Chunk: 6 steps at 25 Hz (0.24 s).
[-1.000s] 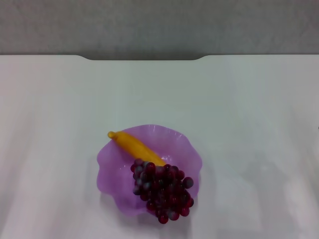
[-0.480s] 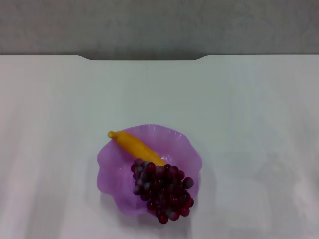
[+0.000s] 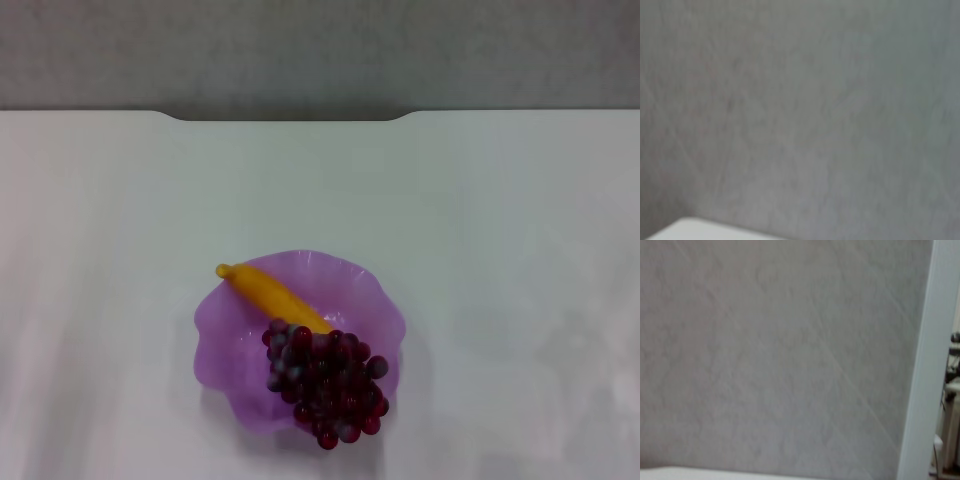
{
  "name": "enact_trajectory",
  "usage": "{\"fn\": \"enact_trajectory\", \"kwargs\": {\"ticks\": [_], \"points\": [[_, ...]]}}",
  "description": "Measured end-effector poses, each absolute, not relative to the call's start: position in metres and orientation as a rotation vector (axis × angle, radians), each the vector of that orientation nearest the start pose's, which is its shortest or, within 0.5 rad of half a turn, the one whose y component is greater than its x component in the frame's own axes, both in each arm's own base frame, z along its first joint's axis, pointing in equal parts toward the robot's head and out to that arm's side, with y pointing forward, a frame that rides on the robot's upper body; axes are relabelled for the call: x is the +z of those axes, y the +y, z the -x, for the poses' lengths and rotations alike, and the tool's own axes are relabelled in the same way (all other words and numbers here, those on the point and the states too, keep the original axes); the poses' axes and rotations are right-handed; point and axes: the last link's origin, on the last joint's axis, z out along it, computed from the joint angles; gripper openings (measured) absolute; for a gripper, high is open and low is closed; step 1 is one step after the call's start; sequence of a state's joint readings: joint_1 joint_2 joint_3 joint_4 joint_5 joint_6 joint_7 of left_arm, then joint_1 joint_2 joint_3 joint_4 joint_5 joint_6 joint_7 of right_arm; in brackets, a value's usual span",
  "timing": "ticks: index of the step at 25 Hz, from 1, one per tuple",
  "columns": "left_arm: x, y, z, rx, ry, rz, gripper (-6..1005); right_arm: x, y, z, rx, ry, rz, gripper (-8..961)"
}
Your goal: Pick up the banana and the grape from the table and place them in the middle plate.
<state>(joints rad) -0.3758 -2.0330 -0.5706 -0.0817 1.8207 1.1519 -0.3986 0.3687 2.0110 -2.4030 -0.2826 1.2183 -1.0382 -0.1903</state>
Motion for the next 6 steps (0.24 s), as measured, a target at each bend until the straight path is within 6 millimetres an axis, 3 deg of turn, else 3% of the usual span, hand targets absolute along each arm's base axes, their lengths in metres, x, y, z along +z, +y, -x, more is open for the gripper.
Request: {"fn": "enact_trajectory", "kwargs": {"ticks": [6], "points": [[0.027,0.3068,0.3936,-0.681,-0.818,1.34,7,0.0108,0.323,-0.3786,0.364,0.599,1.442,-1]]}}
